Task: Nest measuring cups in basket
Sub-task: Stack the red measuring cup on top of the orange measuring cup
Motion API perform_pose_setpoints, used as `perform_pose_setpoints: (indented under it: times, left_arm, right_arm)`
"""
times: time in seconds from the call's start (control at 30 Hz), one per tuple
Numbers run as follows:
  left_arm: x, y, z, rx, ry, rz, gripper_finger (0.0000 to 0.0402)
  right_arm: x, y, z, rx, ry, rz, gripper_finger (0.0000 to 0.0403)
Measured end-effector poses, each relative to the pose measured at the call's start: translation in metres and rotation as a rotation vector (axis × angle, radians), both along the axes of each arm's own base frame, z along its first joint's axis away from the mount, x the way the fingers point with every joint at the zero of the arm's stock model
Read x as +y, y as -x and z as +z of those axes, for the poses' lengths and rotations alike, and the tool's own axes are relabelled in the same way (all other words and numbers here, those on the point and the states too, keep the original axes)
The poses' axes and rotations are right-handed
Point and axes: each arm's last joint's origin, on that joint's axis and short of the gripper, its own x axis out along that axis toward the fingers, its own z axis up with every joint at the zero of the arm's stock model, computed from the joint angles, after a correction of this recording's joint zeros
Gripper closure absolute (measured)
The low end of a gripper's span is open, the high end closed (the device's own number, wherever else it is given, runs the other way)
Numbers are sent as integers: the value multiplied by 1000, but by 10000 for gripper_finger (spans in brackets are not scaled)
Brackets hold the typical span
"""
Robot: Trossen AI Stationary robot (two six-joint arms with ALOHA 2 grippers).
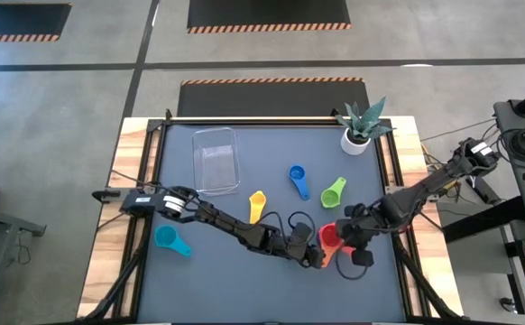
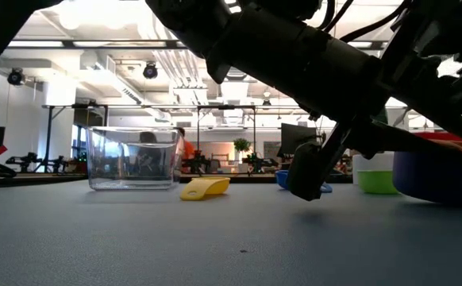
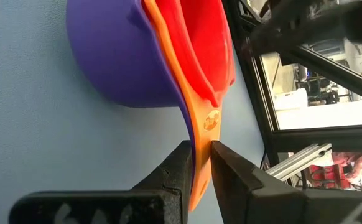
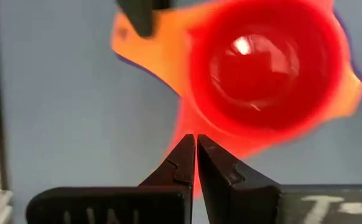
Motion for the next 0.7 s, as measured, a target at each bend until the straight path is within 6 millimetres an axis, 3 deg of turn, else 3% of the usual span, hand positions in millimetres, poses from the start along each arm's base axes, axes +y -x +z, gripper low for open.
perform_pose_setpoints:
  times: [0.23,0.43,0.7]
  left_arm:
    - [0,0,-1,11,-1,1,362]
    - [0,0,-1,10,-2,7,362]
    - [0,0,-1,11,-3,7,362]
  right_arm:
    - [-5,12,12,70,97,-4,394]
    - [-12,24,2,115,206,-31,394]
    - [10,20,-10,12,110,-3,394]
